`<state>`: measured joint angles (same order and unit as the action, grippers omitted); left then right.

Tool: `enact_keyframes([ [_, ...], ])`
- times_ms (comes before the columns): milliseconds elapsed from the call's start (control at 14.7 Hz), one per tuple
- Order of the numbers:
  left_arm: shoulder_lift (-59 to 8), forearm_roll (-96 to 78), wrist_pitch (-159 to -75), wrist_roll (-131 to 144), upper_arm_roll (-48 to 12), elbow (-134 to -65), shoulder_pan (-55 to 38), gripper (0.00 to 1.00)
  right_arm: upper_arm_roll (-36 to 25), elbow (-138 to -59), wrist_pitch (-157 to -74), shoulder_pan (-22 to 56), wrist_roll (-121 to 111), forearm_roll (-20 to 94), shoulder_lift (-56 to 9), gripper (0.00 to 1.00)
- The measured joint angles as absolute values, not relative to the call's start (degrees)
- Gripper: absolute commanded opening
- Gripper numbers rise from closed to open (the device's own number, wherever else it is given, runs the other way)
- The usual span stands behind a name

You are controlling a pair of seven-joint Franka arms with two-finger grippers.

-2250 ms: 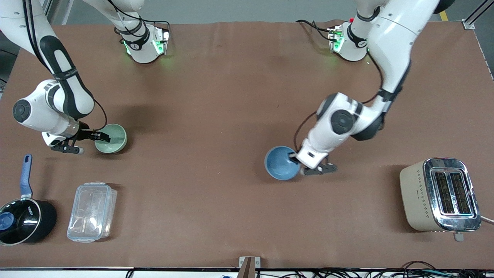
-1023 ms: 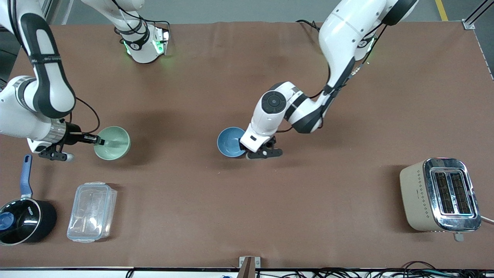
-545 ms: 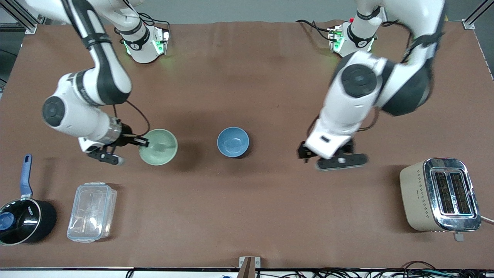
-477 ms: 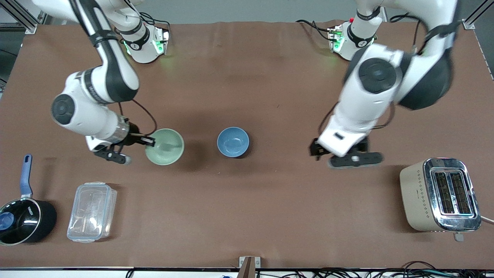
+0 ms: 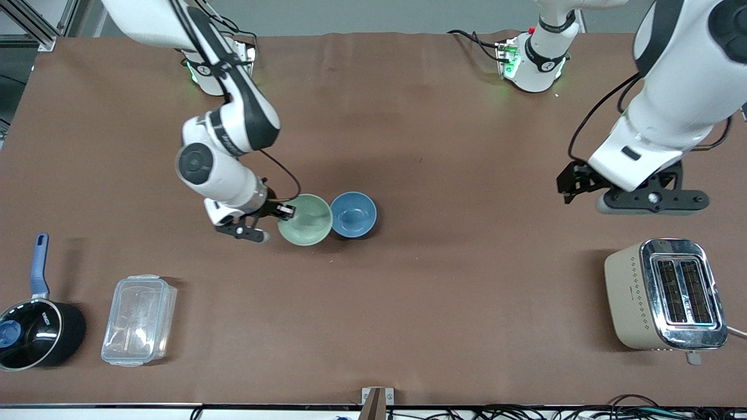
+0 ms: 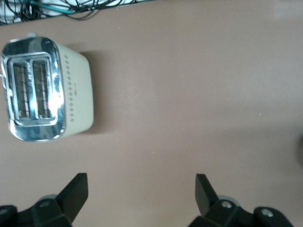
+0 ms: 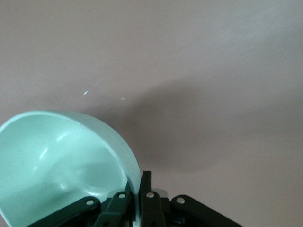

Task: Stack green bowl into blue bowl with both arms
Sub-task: 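Lower the green bowl into the blue bowl with the right gripper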

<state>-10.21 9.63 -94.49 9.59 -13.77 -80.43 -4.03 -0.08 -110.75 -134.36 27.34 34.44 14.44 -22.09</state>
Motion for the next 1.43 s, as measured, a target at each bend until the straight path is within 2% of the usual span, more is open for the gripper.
enact_keyframes([
  [136,-8.0,7.0,-93.8,6.3,-12.8,-82.2,-3.0,1.0,-0.1,-110.6,-137.3,30.2,38.1,14.4,-24.1,0.0],
  [409,-0.8,2.2,-93.5,1.6,-7.8,-90.1,-2.9,1.0,-0.1,-110.2,-137.7,33.0,41.9,14.4,-24.6,0.0],
  [682,4.5,1.9,-93.5,0.7,-7.1,-95.7,-2.8,1.0,-0.1,-110.2,-137.8,33.7,42.4,14.5,-25.1,0.0],
  [1159,6.0,1.9,-93.5,0.7,-7.1,-96.4,-2.7,1.0,-0.1,-110.2,-140.6,35.4,44.3,14.5,-27.2,0.01],
  [1295,5.9,1.9,-93.5,0.7,-7.0,-96.4,-2.5,1.0,-0.1,-110.2,-140.6,35.4,44.3,14.5,-27.2,0.06],
  [1432,5.7,1.9,-93.5,0.9,-7.0,-96.6,-2.1,1.0,-0.1,-110.2,-140.5,35.4,44.4,14.5,-27.2,0.06],
])
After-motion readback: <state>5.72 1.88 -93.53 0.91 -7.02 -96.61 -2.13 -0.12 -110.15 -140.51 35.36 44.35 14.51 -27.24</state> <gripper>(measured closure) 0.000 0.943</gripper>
